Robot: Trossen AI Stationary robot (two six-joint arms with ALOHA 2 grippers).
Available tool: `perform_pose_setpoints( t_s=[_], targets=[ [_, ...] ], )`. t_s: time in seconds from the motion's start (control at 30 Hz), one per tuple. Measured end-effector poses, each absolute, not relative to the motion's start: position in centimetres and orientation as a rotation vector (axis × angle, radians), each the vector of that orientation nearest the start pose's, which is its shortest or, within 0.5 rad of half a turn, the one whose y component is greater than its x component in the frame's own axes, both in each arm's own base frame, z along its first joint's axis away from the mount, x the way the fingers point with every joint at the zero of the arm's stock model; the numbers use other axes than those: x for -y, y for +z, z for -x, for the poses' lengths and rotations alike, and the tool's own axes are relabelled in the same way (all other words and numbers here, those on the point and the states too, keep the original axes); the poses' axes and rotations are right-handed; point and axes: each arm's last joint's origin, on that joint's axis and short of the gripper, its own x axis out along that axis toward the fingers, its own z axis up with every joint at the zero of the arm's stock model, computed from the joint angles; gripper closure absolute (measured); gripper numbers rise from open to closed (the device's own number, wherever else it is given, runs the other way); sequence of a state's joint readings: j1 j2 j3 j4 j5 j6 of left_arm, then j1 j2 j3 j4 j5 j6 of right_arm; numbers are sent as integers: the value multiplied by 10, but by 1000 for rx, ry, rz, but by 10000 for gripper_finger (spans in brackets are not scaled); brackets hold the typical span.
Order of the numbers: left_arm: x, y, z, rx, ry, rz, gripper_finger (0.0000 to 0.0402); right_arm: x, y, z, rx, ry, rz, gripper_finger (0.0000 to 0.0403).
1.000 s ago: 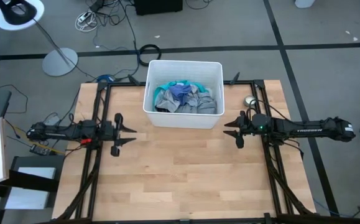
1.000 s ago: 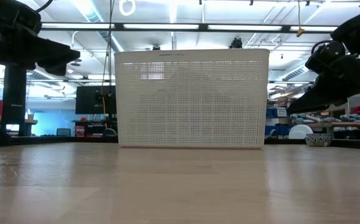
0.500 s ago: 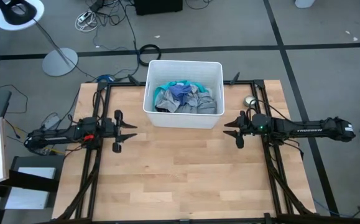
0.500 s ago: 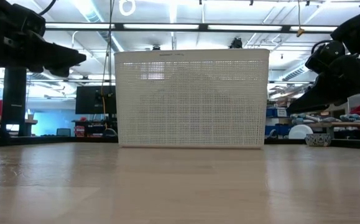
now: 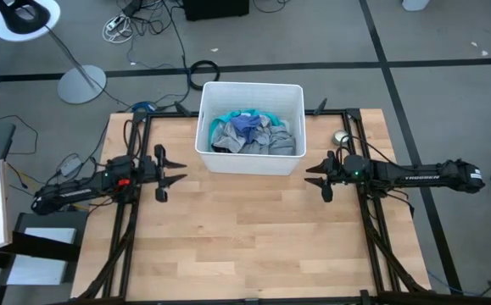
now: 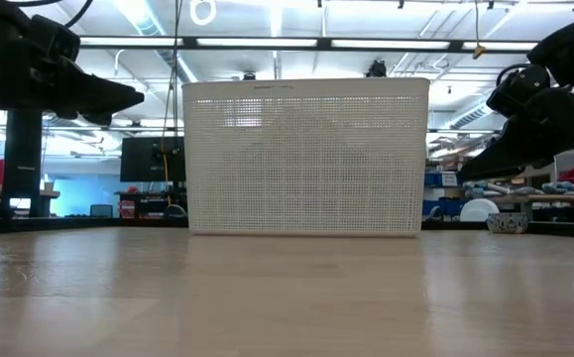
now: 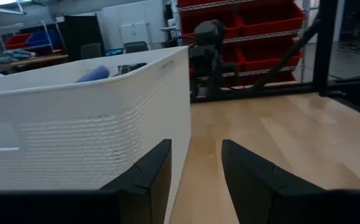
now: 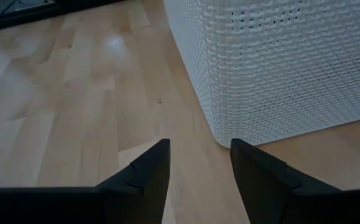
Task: Sort clothes
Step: Return to Home Position
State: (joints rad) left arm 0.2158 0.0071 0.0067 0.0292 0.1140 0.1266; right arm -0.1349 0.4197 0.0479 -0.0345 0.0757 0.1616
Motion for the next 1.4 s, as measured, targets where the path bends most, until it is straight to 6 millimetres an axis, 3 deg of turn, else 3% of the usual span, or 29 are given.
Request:
perform_pose_setpoints(
  t_s=[1.4],
  targets=[
    [-18,171,-96,52,121,-136,254,18,140,-116,-389,-241,-171,233]
  ],
)
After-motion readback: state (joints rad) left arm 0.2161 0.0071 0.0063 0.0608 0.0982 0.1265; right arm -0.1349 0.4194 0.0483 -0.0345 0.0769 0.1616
